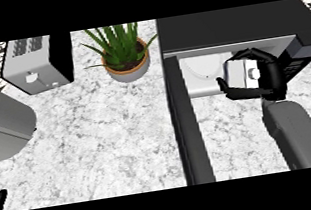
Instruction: Pick up the milk, place it into the microwave and close the microwave
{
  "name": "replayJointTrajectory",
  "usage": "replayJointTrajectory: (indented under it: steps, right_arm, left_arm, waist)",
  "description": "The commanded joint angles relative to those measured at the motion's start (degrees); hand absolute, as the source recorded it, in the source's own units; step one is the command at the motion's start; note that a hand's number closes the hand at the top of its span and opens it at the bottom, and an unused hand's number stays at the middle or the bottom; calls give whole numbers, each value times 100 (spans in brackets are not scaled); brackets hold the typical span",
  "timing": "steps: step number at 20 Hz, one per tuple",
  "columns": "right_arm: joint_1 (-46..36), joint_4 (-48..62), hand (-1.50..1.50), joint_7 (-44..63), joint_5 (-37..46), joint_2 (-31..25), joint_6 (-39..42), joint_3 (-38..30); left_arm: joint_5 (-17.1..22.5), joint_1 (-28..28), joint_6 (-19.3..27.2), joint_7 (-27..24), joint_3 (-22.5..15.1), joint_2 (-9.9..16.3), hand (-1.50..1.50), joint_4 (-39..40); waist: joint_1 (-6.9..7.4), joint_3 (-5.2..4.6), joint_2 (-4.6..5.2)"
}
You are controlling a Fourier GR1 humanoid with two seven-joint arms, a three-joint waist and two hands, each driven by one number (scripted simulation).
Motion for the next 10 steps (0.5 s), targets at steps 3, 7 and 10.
replayJointTrajectory:
  steps: [3,7,10]
  right_arm:
    - [-1252,889,150,726,654,-287,-704,127]
    - [-1088,918,150,621,707,-353,-881,148]
    - [-1120,846,150,643,496,-339,-1091,-78]
  left_arm:
    - [-35,-181,-38,48,-135,7,-150,-17]
    - [-120,-421,28,147,-210,21,-150,-36]
    - [-142,-355,-74,115,-193,81,-150,131]
  waist:
    - [526,-67,294]
    - [575,-63,343]
    - [701,-71,348]
